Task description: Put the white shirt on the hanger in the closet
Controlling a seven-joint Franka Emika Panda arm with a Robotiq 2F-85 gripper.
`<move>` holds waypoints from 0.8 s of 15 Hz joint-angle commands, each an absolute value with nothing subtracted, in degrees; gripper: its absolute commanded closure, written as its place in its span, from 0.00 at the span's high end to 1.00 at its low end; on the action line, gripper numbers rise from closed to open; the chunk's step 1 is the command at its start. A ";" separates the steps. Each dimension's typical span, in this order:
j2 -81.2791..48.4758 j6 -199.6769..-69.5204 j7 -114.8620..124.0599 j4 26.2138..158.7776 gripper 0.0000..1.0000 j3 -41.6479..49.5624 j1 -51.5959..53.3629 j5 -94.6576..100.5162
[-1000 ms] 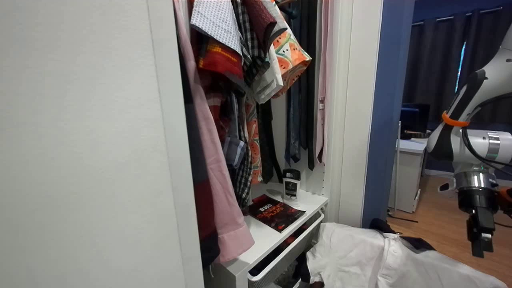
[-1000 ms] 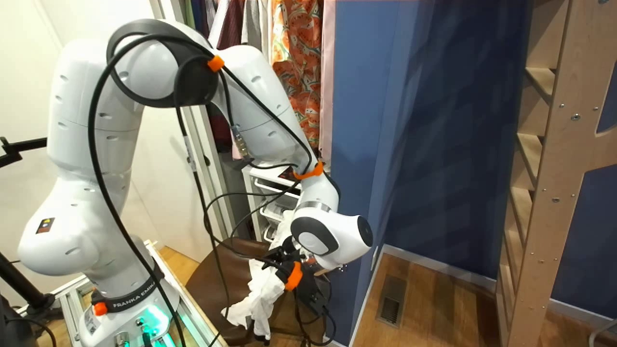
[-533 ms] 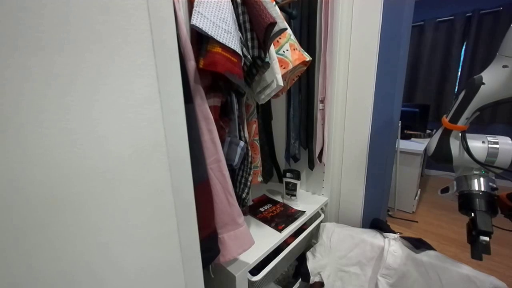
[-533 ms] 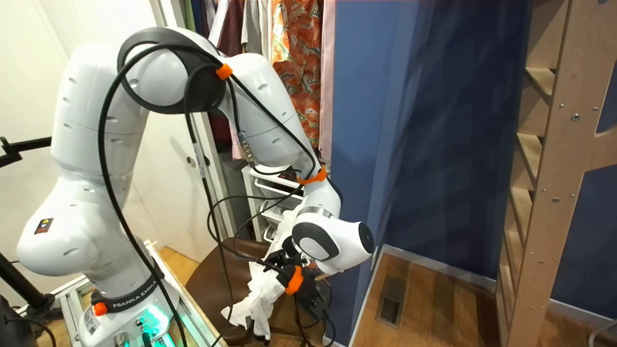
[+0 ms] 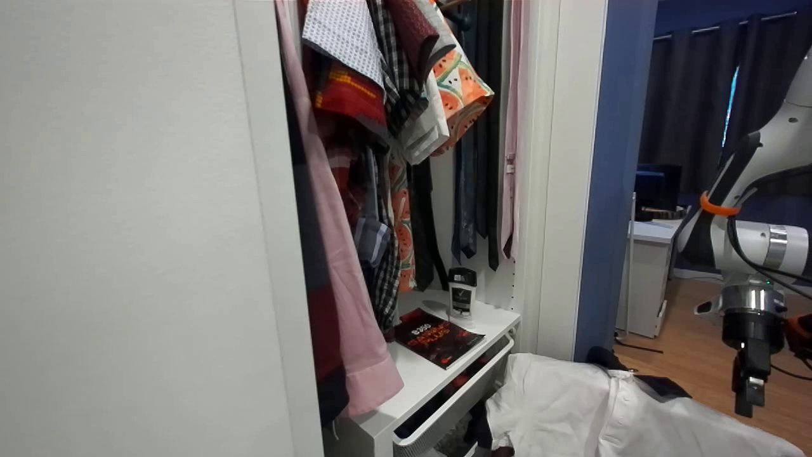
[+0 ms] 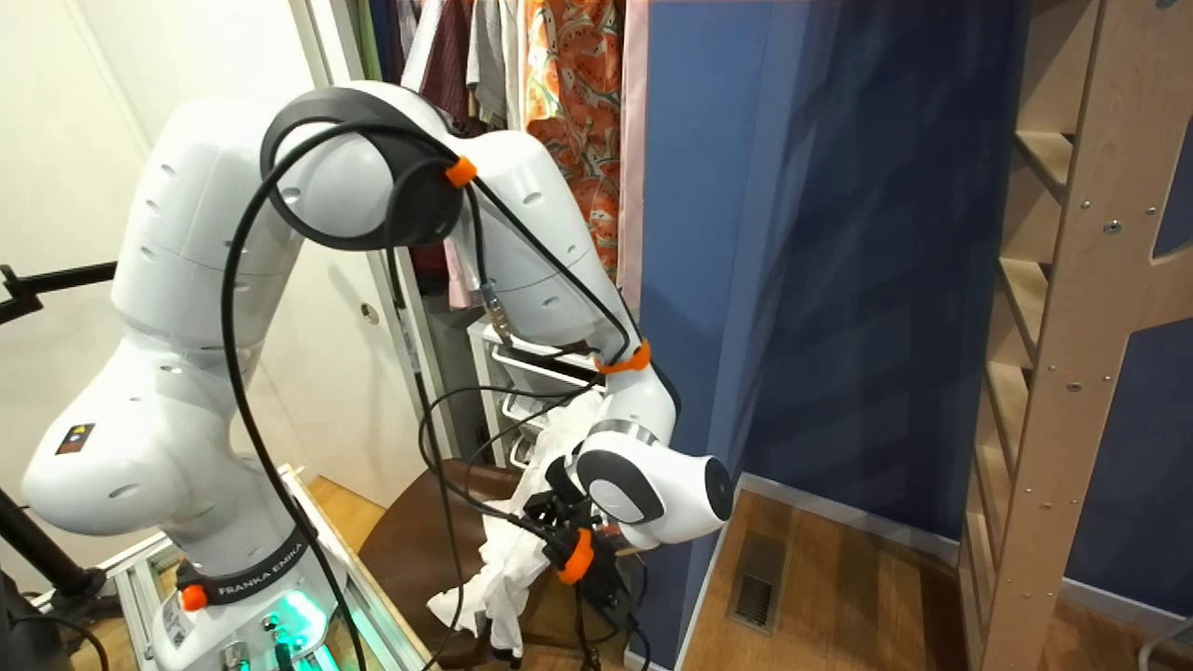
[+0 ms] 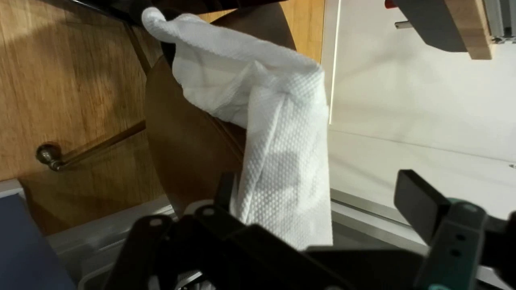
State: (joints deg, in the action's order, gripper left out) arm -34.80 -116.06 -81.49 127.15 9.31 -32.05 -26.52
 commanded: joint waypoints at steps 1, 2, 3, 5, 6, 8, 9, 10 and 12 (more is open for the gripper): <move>-39.11 -115.84 -83.63 122.97 1.00 7.42 -34.34 -29.79; -40.04 -115.35 -83.67 122.01 1.00 7.05 -34.73 -29.97; -40.96 -114.94 -83.44 121.08 1.00 6.60 -35.09 -30.54; -42.82 -112.99 -82.85 119.16 1.00 5.71 -35.68 -30.99; -43.80 -112.27 -82.59 118.19 1.00 5.50 -35.82 -30.88; -45.67 -110.79 -82.35 116.60 1.00 5.12 -36.11 -30.74; -46.47 -109.82 -82.37 115.62 1.00 4.94 -36.37 -30.78; -47.11 -109.34 -82.49 115.09 1.00 4.80 -36.56 -30.89; -48.28 -108.23 -82.43 113.66 0.74 4.58 -37.06 -30.98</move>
